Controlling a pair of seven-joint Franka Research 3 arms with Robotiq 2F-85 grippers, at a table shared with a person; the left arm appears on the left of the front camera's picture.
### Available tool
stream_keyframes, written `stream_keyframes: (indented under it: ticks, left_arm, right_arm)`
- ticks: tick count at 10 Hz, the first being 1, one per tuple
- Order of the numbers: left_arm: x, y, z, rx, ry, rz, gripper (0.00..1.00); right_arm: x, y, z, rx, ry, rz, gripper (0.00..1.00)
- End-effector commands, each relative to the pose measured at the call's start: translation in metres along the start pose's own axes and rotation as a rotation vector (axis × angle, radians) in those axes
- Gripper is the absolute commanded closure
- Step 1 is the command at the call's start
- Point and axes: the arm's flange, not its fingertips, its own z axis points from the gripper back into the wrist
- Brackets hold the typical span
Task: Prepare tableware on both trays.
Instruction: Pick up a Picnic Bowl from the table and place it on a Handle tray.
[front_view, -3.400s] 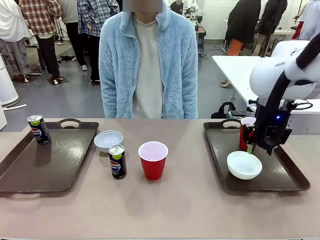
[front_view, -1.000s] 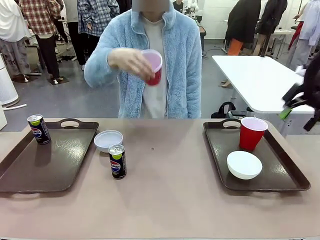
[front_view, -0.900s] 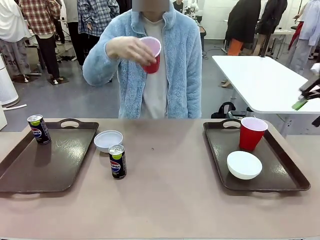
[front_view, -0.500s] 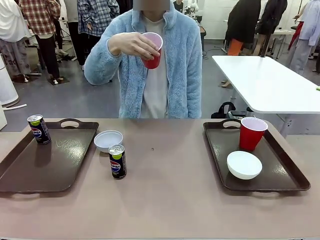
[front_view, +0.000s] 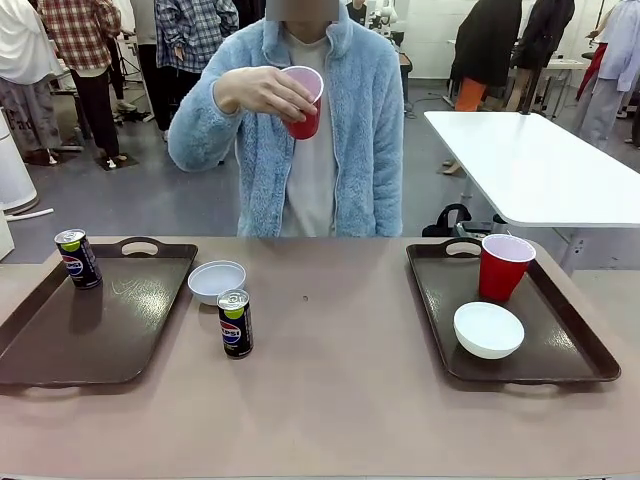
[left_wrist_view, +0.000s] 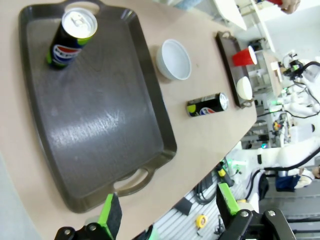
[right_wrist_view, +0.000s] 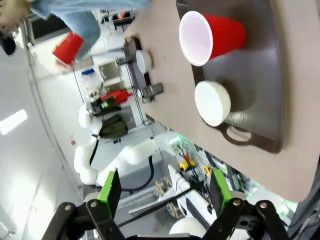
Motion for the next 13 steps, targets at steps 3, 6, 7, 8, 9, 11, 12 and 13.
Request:
stream_keyframes:
  ticks: [3, 6, 7, 8, 9, 11, 12, 13]
  left_arm:
    - [0.000, -0.001, 0.002, -0.012, -0.009, 0.005, 0.00]
    - [-0.001, -0.017, 0.008, 0.118, -0.004, 0.021, 0.00]
    - [0.007, -0.042, 0.008, 0.245, 0.027, 0.059, 0.00]
    - [0.018, -0.064, 0.006, 0.321, 0.064, 0.078, 0.00]
    - [0.032, -0.082, 0.005, 0.369, 0.092, 0.103, 0.00]
    - [0.060, -0.115, -0.007, 0.464, 0.130, 0.110, 0.00]
    - [0.070, -0.125, -0.020, 0.507, 0.144, 0.102, 0.00]
    - [0.080, -0.135, -0.039, 0.568, 0.176, 0.074, 0.00]
  right_arm:
    - [-0.024, -0.022, -0.020, 0.018, -0.232, 0.037, 0.07]
    - [-0.017, -0.026, -0.004, 0.022, -0.201, 0.004, 0.07]
    - [-0.017, -0.026, -0.004, 0.022, -0.201, 0.004, 0.07]
    - [-0.017, -0.026, -0.004, 0.022, -0.201, 0.004, 0.07]
    - [-0.017, -0.026, -0.004, 0.022, -0.201, 0.004, 0.07]
    - [-0.017, -0.026, -0.004, 0.022, -0.201, 0.004, 0.07]
    - [-0.017, -0.026, -0.004, 0.022, -0.201, 0.004, 0.07]
    - [-0.017, -0.026, -0.004, 0.022, -0.201, 0.004, 0.07]
